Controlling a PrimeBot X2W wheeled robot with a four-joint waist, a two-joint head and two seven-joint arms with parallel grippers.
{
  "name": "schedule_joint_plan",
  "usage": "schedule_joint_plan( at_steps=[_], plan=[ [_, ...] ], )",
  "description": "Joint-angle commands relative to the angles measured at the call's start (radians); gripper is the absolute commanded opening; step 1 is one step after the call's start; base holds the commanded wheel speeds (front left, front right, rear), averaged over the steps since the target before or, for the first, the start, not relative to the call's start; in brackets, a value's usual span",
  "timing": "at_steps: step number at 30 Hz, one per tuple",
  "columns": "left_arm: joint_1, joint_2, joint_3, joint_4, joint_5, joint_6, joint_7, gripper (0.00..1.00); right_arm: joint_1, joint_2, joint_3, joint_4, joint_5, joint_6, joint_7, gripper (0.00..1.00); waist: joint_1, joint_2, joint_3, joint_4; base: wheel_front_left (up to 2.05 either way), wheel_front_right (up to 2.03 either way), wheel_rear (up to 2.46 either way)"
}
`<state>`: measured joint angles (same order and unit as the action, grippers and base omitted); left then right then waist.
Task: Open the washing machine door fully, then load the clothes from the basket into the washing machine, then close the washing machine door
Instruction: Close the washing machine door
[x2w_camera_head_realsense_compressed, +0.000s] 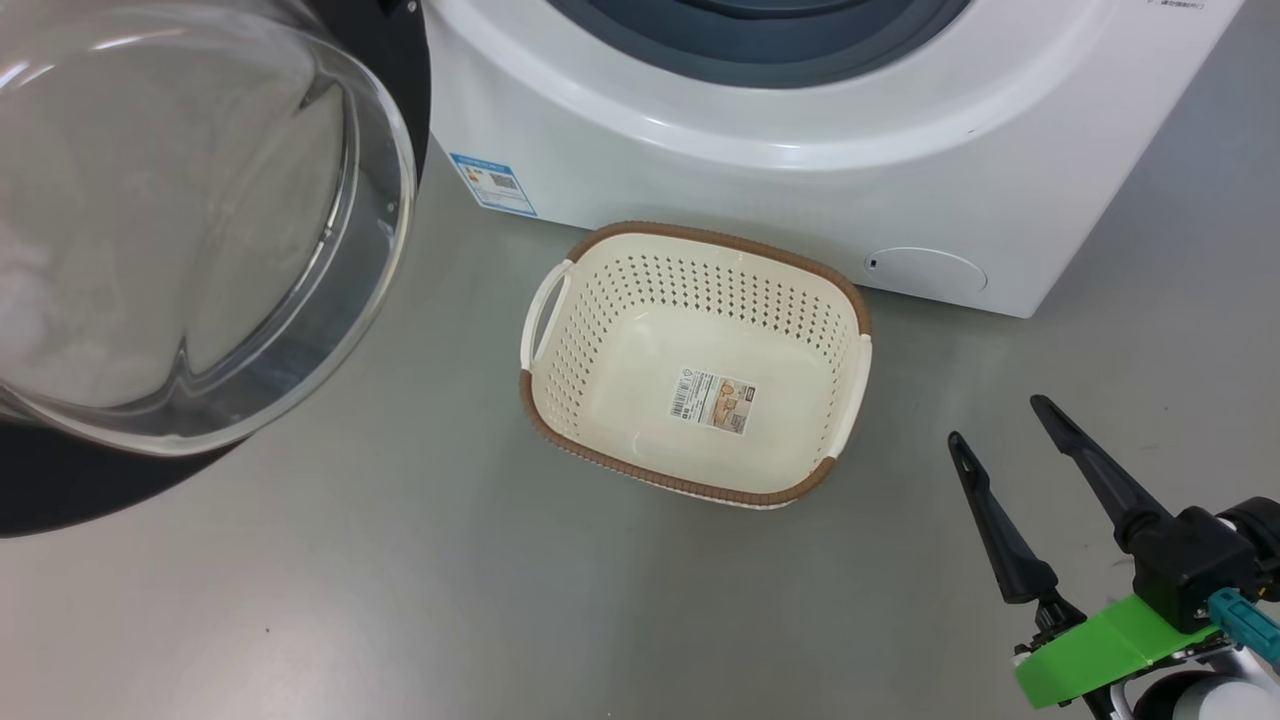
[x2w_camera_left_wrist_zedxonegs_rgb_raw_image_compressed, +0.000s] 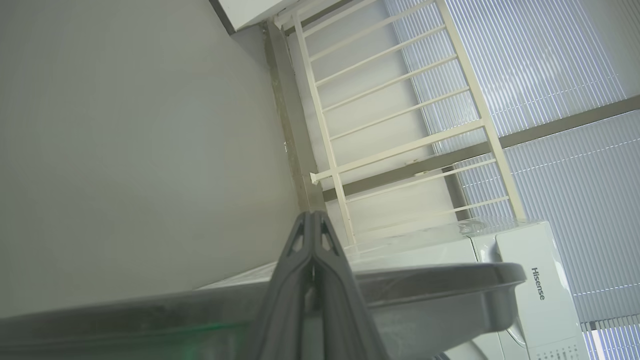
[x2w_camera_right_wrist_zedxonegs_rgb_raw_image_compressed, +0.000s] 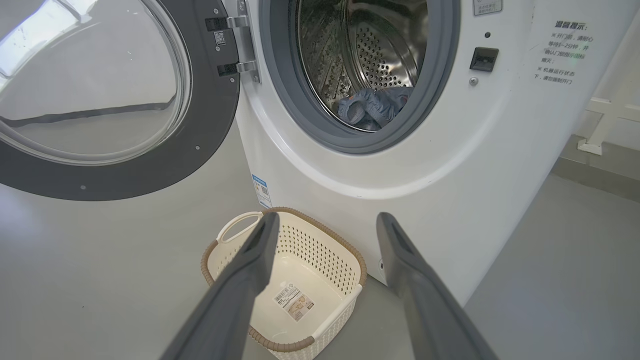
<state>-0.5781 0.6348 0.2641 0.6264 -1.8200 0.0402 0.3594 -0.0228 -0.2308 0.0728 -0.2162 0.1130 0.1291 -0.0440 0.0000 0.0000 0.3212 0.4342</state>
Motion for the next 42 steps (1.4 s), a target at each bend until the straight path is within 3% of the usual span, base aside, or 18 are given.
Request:
schedule_joint_plan(
  at_steps=[1, 21, 42],
  plan=[
    [0.011, 0.074, 0.021, -0.03, 0.008, -0.002, 0.018, 0.0, -0.02, -0.01, 0.019, -0.028, -0.005, 0.002, 0.001, 1.0, 0.0, 0.0, 0.001, 0.0, 0.0, 0.0, 0.0],
    [0.131, 0.011, 0.028, -0.226, -0.079, -0.051, 0.19, 0.0, -0.02, 0.002, 0.008, -0.023, -0.008, 0.002, -0.007, 1.0, 0.0, 0.0, -0.007, 0.021, 0.0, 0.0, 0.0],
    [0.34, -0.025, 0.018, -0.47, -0.11, -0.09, 0.328, 0.0, 0.005, 0.063, -0.01, 0.026, -0.008, 0.002, -0.063, 1.0, 0.0, 0.0, -0.08, -0.014, 0.0, 0.0, 0.0]
  ],
)
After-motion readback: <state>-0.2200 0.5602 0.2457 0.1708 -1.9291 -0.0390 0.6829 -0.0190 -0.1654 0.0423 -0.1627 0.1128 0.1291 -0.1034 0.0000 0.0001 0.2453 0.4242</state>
